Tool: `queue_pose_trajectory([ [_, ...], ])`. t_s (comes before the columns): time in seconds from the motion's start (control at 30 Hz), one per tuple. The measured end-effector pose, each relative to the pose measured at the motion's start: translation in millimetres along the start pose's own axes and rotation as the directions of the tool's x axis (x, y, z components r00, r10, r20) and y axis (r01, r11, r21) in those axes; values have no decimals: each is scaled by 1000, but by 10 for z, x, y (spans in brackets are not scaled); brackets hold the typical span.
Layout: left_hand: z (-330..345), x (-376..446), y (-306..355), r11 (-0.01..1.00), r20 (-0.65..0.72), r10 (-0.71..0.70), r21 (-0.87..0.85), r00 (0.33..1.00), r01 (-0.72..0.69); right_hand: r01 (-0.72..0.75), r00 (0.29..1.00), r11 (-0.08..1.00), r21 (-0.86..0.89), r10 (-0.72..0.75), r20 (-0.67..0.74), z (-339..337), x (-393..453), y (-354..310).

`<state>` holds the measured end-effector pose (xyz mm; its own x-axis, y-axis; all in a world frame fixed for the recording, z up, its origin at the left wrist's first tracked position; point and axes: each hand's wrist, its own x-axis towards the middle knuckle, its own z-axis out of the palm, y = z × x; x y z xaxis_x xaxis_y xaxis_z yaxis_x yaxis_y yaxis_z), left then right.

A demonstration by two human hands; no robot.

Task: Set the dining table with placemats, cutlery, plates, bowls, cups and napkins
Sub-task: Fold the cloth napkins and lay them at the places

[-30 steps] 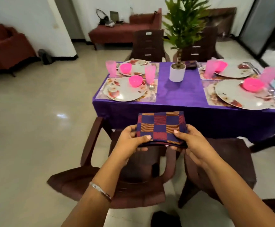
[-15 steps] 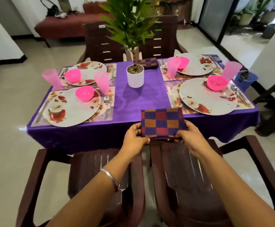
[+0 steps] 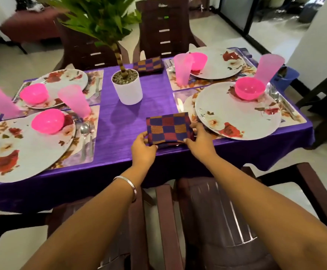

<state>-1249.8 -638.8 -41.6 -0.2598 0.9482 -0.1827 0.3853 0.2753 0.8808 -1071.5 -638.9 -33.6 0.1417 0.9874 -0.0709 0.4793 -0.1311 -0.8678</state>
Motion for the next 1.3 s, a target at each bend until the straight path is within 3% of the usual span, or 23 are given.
queue_pose_trajectory([
  [0.17, -115, 55, -140, 999, -36, 11, 44, 999, -9, 85, 996, 994, -65, -86, -17, 246, 79, 81],
  [0.27, -171, 80, -201, 950, 45, 164, 261, 985, -170, 57, 998, 985, -162, -62, -26, 314, 77, 100],
  [0.3, -170, 83, -242, 876, 99, 208, 424, 973, -230, 49, 998, 978, -201, -55, -26, 319, 68, 107],
  [0.37, -175, 58, -314, 624, 196, 188, 733, 962, -271, 51, 998, 953, -299, -61, -22, 330, 37, 112],
  [0.4, -178, 34, -331, 527, 220, 140, 809, 965, -261, 61, 997, 932, -357, -70, -12, 336, 16, 106],
  [0.47, -184, -29, -284, 466, 244, 53, 852, 968, -240, 76, 997, 889, -452, -78, 15, 328, -30, 70],
  [0.6, -325, -238, -115, 510, 244, 32, 830, 969, -226, 88, 995, 861, -500, -99, 6, 218, -248, -83],
  [0.9, -843, -1482, 268, 523, 288, 288, 752, 913, -402, 116, 977, 849, -516, -192, -95, -414, -1720, -610],
  [1.03, -975, -2302, 547, 503, 355, 442, 662, 824, -556, 113, 953, 848, -518, -239, -184, -781, -2612, -864],
  [1.3, -806, -3759, 1162, 566, 335, 711, 250, 618, -786, 160, 911, 832, -532, -332, -244, -1836, -3951, -1062],
])
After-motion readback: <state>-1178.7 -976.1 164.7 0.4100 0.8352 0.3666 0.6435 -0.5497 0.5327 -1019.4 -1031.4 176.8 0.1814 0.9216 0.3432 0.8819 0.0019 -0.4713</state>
